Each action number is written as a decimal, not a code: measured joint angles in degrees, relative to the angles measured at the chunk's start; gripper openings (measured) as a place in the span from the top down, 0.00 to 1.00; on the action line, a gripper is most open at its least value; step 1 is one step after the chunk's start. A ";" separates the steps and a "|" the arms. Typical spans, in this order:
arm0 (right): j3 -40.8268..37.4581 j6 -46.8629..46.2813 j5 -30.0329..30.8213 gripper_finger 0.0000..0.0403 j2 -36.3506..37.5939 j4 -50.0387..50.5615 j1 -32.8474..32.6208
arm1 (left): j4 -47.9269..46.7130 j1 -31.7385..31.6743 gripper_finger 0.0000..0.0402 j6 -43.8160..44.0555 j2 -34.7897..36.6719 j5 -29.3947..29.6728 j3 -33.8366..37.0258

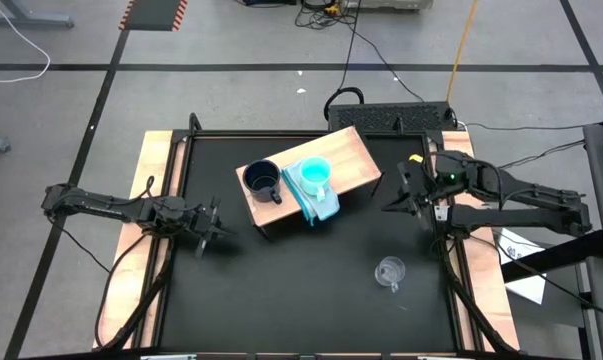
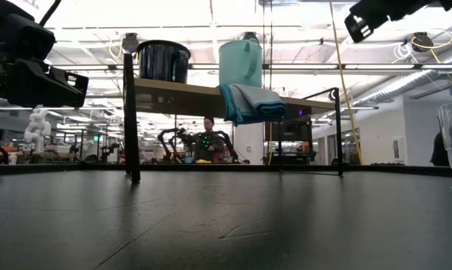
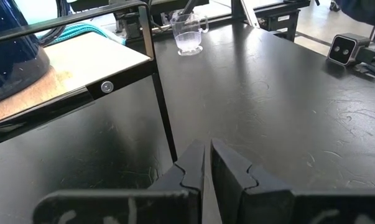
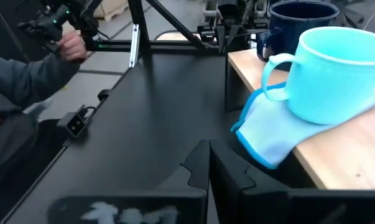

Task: Stack small to large cups/mugs on shelf
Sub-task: Put the transparent mug to the right on the shelf

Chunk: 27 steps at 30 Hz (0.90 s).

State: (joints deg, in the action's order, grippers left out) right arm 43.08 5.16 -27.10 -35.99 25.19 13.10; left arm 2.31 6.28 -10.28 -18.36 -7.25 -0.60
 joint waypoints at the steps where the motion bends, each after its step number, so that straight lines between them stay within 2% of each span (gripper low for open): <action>1: -1.16 -0.34 0.01 1.00 0.82 -1.21 -0.15 | 0.00 0.00 0.92 -0.15 0.00 0.00 0.00; 16: -13.47 -3.44 0.46 1.00 7.76 -11.84 -4.25 | 0.00 0.00 0.92 0.24 -0.01 0.26 0.00; 23: -16.76 -3.53 7.81 1.00 11.60 -11.80 -6.47 | 0.00 0.02 0.92 0.30 -0.01 -0.22 0.00; 27: -18.19 -3.53 7.83 1.00 14.68 -13.59 -6.49 | 0.02 0.02 0.92 0.30 -0.01 -0.24 0.00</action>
State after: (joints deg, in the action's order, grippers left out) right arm 24.89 1.63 -19.27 -21.31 11.60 6.61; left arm 2.33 6.31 -9.98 -18.37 -7.49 -0.60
